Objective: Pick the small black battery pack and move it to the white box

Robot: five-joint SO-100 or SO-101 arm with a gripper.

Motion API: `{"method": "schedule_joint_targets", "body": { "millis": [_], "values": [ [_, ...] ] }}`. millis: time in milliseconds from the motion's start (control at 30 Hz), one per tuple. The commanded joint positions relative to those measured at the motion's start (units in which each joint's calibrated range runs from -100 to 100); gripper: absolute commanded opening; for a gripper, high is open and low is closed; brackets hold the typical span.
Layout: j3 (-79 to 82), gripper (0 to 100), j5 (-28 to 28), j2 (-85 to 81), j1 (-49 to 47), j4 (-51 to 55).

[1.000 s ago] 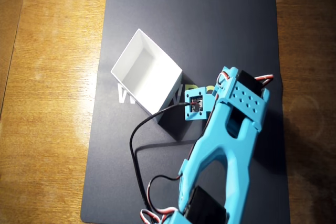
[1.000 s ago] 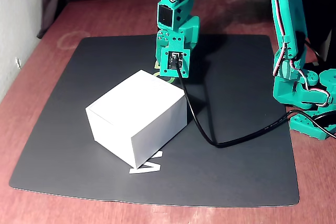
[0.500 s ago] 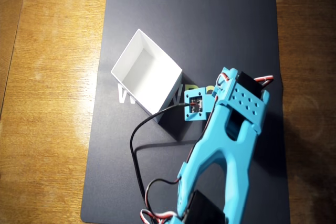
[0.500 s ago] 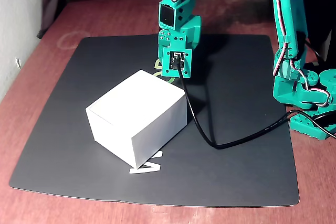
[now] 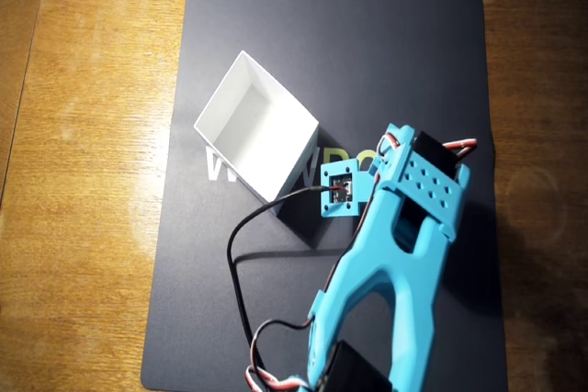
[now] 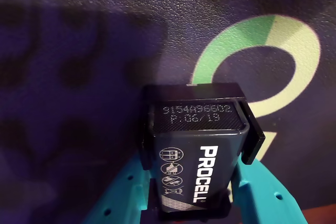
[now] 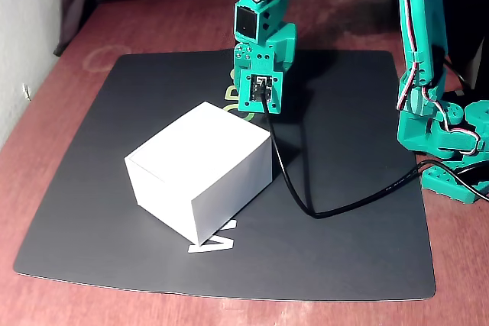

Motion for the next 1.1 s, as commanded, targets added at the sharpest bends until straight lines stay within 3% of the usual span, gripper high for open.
{"method": "schedule_joint_targets", "body": {
  "millis": [0, 867, 1067],
  "values": [
    [0.09, 8, -0.15, -1.44, 0.46, 0.84],
    [-0.54, 8, -0.20, -17.40, -0.24, 0.92],
    [-0.91, 8, -0.20, -26.69, -6.23, 4.25]
  ]
}}
